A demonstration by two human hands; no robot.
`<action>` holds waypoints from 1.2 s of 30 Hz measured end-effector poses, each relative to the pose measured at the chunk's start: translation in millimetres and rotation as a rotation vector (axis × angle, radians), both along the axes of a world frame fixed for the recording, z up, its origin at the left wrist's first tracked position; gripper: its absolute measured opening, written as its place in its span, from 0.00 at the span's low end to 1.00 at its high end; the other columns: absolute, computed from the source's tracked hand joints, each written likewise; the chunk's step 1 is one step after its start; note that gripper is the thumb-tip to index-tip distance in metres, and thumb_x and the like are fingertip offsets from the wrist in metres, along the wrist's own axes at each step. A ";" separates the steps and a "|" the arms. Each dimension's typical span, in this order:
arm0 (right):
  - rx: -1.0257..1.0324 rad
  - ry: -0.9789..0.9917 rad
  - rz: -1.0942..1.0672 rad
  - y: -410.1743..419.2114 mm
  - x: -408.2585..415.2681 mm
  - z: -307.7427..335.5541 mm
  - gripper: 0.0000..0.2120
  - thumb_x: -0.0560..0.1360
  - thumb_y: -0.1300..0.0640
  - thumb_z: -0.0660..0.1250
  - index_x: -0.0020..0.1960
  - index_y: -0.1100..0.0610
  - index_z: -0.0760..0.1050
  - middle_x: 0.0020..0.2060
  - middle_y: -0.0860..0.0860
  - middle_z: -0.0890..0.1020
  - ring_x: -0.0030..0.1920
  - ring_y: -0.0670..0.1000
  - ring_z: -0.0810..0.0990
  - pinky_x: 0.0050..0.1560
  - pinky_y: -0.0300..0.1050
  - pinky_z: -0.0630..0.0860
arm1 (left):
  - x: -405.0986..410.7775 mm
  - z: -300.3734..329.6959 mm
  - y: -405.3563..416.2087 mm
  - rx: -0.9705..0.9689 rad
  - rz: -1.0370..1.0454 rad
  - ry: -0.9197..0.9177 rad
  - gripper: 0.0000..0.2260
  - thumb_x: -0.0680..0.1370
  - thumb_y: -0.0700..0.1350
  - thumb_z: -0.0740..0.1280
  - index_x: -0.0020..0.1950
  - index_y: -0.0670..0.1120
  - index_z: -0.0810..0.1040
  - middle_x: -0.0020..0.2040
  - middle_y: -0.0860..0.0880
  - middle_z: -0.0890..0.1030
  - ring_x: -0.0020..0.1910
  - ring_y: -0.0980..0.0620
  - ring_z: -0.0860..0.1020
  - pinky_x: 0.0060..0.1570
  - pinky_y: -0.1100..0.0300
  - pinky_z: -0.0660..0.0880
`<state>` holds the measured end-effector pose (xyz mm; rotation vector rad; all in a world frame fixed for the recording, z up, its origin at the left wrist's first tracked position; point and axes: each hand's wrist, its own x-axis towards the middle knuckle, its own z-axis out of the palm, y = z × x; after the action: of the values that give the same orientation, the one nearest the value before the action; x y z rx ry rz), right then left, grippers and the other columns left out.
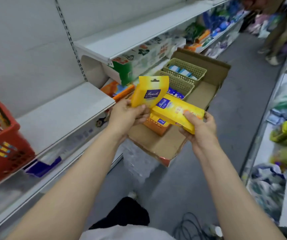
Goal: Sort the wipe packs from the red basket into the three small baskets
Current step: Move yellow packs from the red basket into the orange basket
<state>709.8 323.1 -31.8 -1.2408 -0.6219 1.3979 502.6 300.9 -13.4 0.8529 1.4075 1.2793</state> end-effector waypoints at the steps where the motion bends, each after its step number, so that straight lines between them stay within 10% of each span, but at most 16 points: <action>1: -0.013 -0.004 -0.011 8.8 4.6 -4.9 0.27 0.72 0.60 0.76 0.65 0.53 0.66 0.49 0.49 0.82 0.36 0.46 0.85 0.31 0.44 0.81 | 3.7 -3.1 12.3 -0.004 0.021 0.046 0.13 0.77 0.43 0.71 0.58 0.38 0.78 0.39 0.45 0.85 0.36 0.51 0.84 0.33 0.62 0.80; 5: -0.057 -0.056 -0.042 54.5 22.4 -21.9 0.30 0.70 0.57 0.77 0.67 0.54 0.66 0.51 0.50 0.82 0.40 0.48 0.85 0.38 0.47 0.83 | 8.9 -26.2 70.4 -0.062 0.140 0.299 0.16 0.66 0.61 0.77 0.42 0.49 0.84 0.39 0.52 0.85 0.40 0.50 0.83 0.42 0.54 0.79; 9: -0.080 -0.184 0.026 113.2 33.5 -24.8 0.34 0.68 0.55 0.79 0.68 0.55 0.66 0.56 0.52 0.82 0.49 0.52 0.85 0.47 0.50 0.84 | 12.0 -42.0 129.3 -0.161 0.091 0.163 0.17 0.66 0.59 0.78 0.46 0.48 0.84 0.45 0.50 0.86 0.47 0.48 0.85 0.55 0.45 0.80; 14: -0.053 -0.303 0.114 189.7 36.5 -22.0 0.34 0.67 0.53 0.80 0.68 0.51 0.67 0.54 0.47 0.81 0.47 0.49 0.85 0.34 0.41 0.79 | 12.1 -49.9 184.7 -0.196 0.163 0.089 0.19 0.68 0.56 0.78 0.52 0.48 0.82 0.50 0.48 0.86 0.47 0.47 0.85 0.53 0.44 0.81; 17: -0.057 -0.254 0.179 225.3 33.0 -29.1 0.33 0.68 0.57 0.79 0.68 0.49 0.69 0.56 0.48 0.82 0.51 0.51 0.85 0.46 0.50 0.83 | 2.4 -49.8 203.7 -0.191 0.232 0.103 0.21 0.71 0.52 0.77 0.61 0.47 0.78 0.54 0.48 0.84 0.49 0.48 0.84 0.54 0.46 0.80; 24: -0.079 -0.307 0.420 301.1 13.2 -59.8 0.27 0.69 0.61 0.78 0.63 0.49 0.71 0.51 0.48 0.83 0.48 0.49 0.85 0.41 0.45 0.82 | -31.7 -65.6 214.6 -0.255 0.474 0.083 0.07 0.74 0.46 0.75 0.48 0.51 0.79 0.46 0.51 0.84 0.39 0.57 0.83 0.33 0.63 0.78; 36: -0.022 -0.633 1.142 401.4 -45.8 -132.3 0.32 0.69 0.57 0.78 0.68 0.44 0.70 0.60 0.51 0.78 0.55 0.53 0.81 0.51 0.50 0.82 | 2.7 -99.9 184.8 -0.349 0.999 -0.160 0.10 0.76 0.46 0.73 0.55 0.44 0.81 0.48 0.47 0.85 0.42 0.52 0.84 0.42 0.57 0.79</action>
<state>664.0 724.5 -164.1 -1.3976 -1.9723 1.8714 505.3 485.7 -113.2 -0.2617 1.9244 1.6739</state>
